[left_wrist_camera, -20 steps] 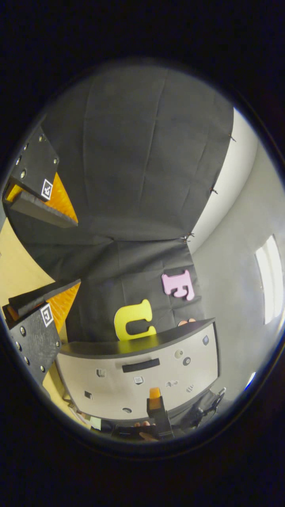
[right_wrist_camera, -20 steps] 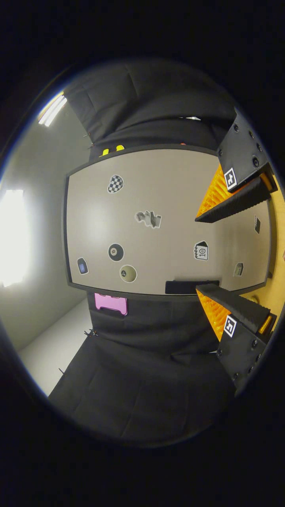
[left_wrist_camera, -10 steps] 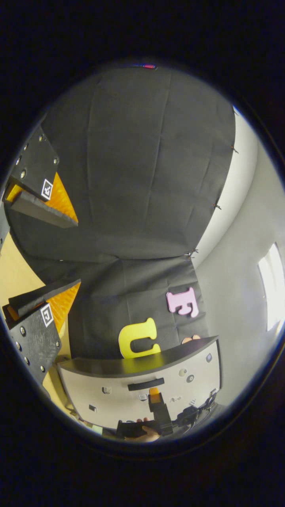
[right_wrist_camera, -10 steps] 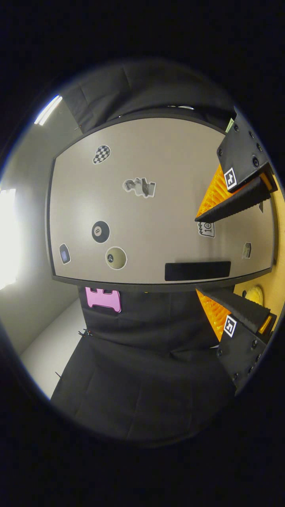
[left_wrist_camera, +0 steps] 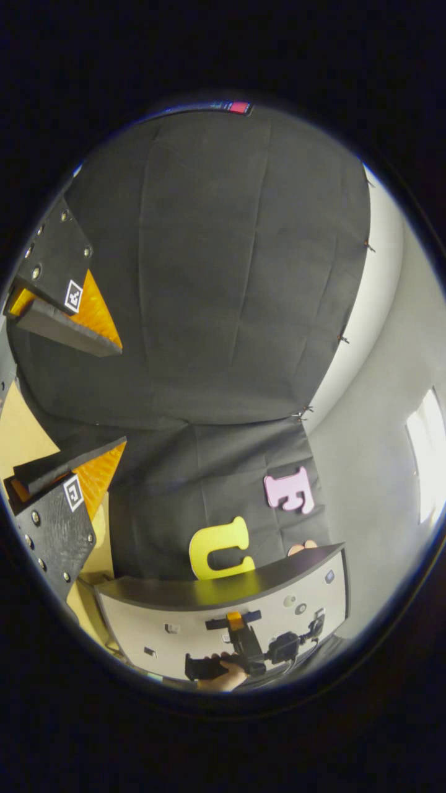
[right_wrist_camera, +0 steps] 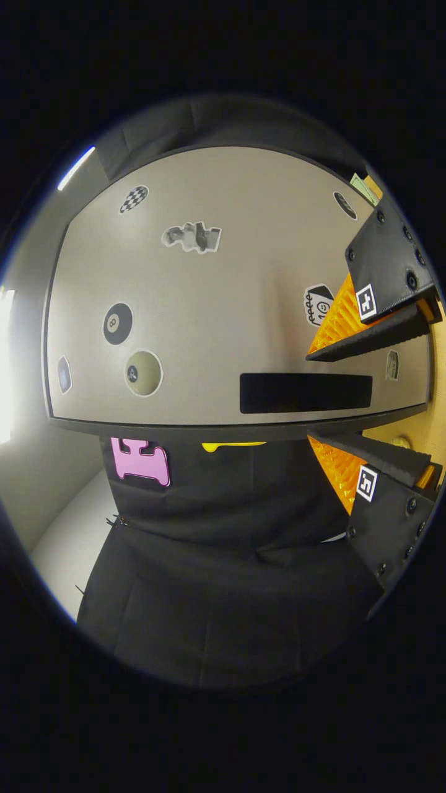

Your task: Open the cabinet door with the right hand, grasp the bottle in the cabinet with the left hand and place it on the coaster, then close the cabinet door with the right hand.

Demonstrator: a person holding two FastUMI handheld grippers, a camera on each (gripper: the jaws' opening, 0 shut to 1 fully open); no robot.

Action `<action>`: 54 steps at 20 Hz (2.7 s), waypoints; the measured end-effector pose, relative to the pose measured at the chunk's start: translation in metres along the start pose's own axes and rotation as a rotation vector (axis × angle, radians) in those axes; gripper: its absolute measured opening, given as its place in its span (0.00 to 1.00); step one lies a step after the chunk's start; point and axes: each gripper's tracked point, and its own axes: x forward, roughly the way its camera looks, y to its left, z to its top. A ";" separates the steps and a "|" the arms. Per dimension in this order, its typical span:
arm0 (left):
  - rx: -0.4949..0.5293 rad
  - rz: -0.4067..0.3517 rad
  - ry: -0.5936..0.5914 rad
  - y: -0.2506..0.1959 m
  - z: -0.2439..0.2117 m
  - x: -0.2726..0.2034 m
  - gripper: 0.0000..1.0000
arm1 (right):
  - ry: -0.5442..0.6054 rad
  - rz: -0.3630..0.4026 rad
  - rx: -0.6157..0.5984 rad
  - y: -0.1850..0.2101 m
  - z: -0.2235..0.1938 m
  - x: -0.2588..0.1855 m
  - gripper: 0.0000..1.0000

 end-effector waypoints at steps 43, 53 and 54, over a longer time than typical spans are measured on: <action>-0.116 -0.449 -0.057 -0.216 0.050 -0.088 0.79 | 0.142 0.158 0.035 -0.070 -0.007 -0.126 0.18; -0.136 -0.569 -0.074 -0.295 0.071 -0.141 0.77 | 0.151 0.146 0.017 -0.114 -0.006 -0.166 0.17; -0.138 -0.577 -0.072 -0.301 0.072 -0.143 0.77 | 0.150 0.145 0.008 -0.118 -0.006 -0.169 0.17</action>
